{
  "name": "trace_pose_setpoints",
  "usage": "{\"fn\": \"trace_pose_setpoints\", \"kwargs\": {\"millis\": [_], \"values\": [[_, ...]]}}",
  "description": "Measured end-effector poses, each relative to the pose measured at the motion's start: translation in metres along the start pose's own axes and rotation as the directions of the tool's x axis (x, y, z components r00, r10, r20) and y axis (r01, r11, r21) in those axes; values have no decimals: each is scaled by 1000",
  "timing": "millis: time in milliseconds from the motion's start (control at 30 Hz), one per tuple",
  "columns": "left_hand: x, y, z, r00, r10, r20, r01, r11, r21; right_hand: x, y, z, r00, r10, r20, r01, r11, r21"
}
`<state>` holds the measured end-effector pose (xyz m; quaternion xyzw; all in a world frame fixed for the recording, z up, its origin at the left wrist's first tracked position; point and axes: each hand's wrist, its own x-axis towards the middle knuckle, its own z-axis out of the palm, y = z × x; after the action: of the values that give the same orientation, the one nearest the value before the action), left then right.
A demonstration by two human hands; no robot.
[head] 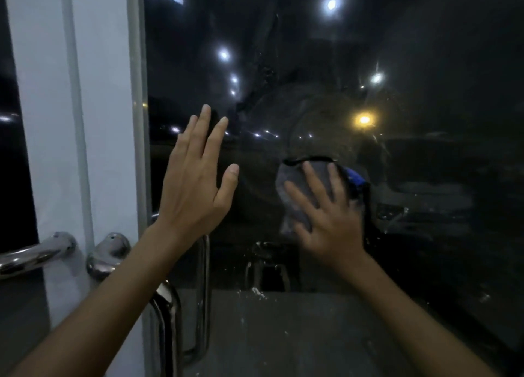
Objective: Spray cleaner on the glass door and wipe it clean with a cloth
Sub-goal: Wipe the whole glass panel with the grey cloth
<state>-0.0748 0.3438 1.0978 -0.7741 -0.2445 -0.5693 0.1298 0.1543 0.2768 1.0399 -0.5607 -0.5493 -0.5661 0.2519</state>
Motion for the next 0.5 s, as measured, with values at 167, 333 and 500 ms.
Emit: {"fn": "trace_pose_setpoints", "kwargs": {"millis": [167,333,500], "values": [[-2,12,14,999,-33,-1,33,999,-10,75,29,-18,908,406,-104,-401,914,62],[-4,32,39,1000,-27,5,27,999,-25,53,-6,-5,989,141,-47,-140,990,31],[-13,48,58,999,-25,26,24,1000,11,-34,56,-4,999,-31,10,31,999,-24]]}}
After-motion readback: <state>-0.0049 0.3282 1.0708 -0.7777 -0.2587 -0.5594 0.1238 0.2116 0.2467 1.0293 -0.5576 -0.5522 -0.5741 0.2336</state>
